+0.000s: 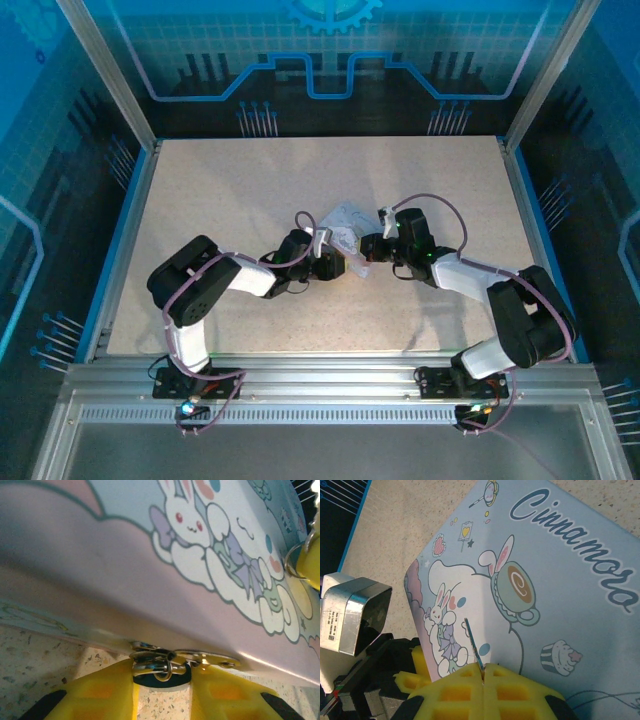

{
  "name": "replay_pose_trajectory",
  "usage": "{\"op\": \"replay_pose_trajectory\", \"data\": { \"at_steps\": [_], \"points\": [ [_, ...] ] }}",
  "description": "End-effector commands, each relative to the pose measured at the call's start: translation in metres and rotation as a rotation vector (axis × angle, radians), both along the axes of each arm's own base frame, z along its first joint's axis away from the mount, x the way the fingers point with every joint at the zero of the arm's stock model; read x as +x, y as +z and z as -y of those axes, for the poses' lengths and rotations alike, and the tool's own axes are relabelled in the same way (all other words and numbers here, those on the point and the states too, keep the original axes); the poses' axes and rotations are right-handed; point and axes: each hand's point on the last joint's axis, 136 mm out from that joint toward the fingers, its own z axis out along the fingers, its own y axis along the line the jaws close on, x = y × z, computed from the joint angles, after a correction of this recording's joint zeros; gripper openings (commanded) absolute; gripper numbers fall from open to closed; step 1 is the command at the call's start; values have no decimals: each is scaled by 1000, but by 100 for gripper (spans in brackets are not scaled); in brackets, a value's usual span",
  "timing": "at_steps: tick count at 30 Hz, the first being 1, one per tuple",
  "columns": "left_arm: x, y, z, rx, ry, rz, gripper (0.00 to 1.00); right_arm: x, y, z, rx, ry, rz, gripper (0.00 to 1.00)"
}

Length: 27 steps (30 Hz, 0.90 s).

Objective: Unlock the padlock with the key

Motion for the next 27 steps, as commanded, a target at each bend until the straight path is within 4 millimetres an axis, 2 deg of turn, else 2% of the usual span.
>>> {"op": "replay_pose_trajectory", "data": {
  "at_steps": [1,6,9,19,24,27],
  "points": [
    [2,15,11,-58,-9,35,27,-11,3,-4,-26,35,6,0],
    [-3,27,12,-73,-10,37,27,-16,37,3,-83,55,142,0],
    [-4,34,13,-97,-6,28,26,-27,44,8,-101,72,189,0],
    [-9,58,16,-130,-11,40,26,-74,8,0,-133,181,164,0],
    [-11,67,18,-151,-11,35,26,-87,-10,-1,-177,201,172,0],
    [-13,71,19,-157,-14,35,26,-86,-17,-2,-213,204,182,0]
  ]
}}
